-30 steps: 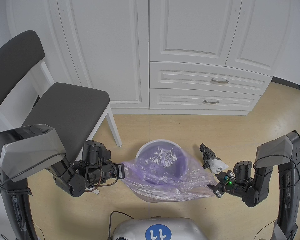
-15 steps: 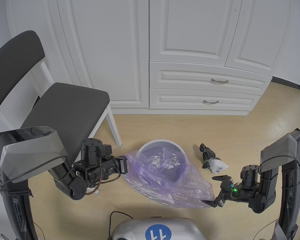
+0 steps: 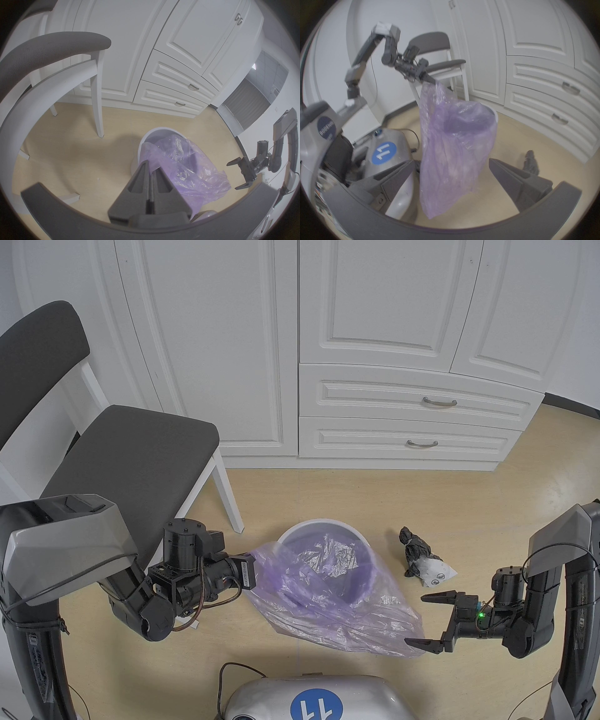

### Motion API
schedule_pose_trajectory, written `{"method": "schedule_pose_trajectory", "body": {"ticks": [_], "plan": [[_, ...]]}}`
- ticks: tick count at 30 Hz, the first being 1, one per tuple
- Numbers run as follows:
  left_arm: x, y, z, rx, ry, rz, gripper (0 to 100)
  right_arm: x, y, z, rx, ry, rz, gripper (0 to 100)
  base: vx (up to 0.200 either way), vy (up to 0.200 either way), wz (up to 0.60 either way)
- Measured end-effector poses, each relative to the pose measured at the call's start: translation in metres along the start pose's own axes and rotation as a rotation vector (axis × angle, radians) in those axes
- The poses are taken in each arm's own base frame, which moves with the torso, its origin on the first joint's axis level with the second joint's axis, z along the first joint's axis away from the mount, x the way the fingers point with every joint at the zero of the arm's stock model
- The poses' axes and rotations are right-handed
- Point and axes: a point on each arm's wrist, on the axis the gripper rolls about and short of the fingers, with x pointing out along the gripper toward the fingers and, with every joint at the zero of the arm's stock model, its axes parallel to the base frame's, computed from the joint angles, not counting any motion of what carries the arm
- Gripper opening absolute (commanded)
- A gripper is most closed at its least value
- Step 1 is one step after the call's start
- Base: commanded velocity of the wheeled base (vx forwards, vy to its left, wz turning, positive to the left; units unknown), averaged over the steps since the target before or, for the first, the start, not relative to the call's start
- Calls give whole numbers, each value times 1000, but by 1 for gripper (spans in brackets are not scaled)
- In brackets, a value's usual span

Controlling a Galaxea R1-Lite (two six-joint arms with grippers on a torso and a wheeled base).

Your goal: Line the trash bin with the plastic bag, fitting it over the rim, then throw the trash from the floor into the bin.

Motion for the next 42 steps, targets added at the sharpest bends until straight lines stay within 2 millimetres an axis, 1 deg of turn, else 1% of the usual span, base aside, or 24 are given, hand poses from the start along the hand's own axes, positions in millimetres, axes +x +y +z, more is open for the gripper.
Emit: {"method": "schedule_pose_trajectory", "body": {"ticks": [3,7,11,13,17,20,22,25,28,32,35,40,42], "plan": [[1,1,0,-2,0,2,0,0,-8,-6,122,-49,43,100,0,0,0],[1,2,-1,-10,1,3,0,-2,-19,-2,190,-88,39,100,0,0,0],[0,1,0,-16,-4,2,0,-2,-25,13,188,-82,-48,100,0,0,0],[-2,1,0,-17,-9,1,0,-1,-27,24,193,-63,-140,100,0,0,0],[-6,1,1,-13,-16,-1,0,8,-22,46,206,-23,-318,100,0,0,0],[-9,0,1,-5,-18,-1,0,23,-11,66,212,-18,-424,100,0,0,0],[-11,0,1,4,-18,-1,0,38,1,82,204,-34,-478,100,0,0,0],[-14,0,0,19,-15,-1,0,60,14,108,168,-83,-515,100,0,0,0],[-16,0,-1,30,-9,0,0,80,21,126,154,-80,-518,100,0,0,0],[-20,0,-1,42,-8,-2,0,108,28,149,167,-8,-525,100,0,0,0],[-25,-1,0,50,-7,-12,0,128,34,171,175,49,-520,100,0,0,0],[-35,-2,4,59,-18,-45,0,153,53,200,167,104,-503,100,0,0,0],[-40,-3,6,63,-30,-62,0,162,60,207,162,112,-497,100,0,0,0]]}}
